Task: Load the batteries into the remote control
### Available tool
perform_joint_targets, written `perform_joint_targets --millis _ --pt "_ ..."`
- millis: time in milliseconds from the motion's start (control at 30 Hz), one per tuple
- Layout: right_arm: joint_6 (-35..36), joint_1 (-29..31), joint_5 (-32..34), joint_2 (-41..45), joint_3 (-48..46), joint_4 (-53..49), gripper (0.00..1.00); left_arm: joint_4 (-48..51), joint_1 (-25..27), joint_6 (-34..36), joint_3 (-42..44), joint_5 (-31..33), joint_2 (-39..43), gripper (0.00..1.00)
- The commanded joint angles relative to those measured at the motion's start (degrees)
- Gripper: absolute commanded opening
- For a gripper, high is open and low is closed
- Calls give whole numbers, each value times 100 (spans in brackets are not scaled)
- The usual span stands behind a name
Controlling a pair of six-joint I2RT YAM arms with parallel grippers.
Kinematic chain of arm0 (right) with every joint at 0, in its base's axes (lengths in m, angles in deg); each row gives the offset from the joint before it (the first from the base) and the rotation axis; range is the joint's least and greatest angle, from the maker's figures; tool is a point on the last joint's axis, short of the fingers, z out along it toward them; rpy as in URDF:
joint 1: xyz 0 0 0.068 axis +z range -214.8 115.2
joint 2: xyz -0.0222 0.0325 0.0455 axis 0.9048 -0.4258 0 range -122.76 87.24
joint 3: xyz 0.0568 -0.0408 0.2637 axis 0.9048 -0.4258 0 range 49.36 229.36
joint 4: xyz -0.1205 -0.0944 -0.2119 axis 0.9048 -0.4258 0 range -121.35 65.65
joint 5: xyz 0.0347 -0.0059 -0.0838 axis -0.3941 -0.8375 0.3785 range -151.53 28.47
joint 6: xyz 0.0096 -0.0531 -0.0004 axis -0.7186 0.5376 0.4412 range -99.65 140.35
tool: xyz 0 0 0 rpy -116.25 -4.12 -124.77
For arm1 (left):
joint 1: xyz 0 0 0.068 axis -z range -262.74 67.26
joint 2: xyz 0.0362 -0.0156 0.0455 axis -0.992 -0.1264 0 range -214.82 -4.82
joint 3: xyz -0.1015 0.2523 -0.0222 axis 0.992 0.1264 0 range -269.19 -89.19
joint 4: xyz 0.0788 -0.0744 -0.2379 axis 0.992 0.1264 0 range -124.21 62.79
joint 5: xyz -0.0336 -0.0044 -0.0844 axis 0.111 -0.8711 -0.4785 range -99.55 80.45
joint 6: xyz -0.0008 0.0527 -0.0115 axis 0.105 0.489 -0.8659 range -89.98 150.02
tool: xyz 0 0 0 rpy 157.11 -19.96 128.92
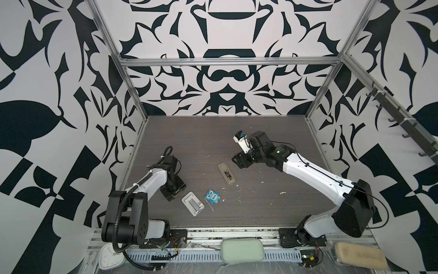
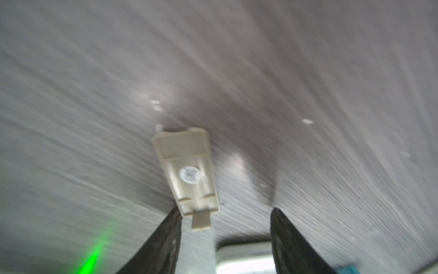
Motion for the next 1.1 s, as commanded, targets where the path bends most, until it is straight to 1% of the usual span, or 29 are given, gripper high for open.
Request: perform_joint_targets --millis 0,133,200,333,500,700,833,967,1067 --pt "105 11 -52 -10 304 75 74 308 14 93 -138 -135 269 61" --pt "128 11 -54 -69 350 76 74 583 -23 -119 -171 75 397 62" --pt "132 11 -69 -120 393 63 74 629 -161 -223 -169 50 395 66" --pt "145 11 -108 -231 514 38 74 501 -387 -416 -112 -46 397 69" --pt "193 11 -154 -311 614 35 74 184 -443 -544 -60 -69 175 69" --pt "268 11 -179 -289 600 24 74 85 -442 -536 -61 23 -88 63" --pt "315 10 -172 -251 544 32 74 -52 -443 -567 99 83 -155 59" --pt "313 10 -201 -236 522 32 74 -141 -442 -576 178 64 -356 54" --pt "330 11 -189 -228 530 38 74 -146 -443 -580 242 112 -405 47"
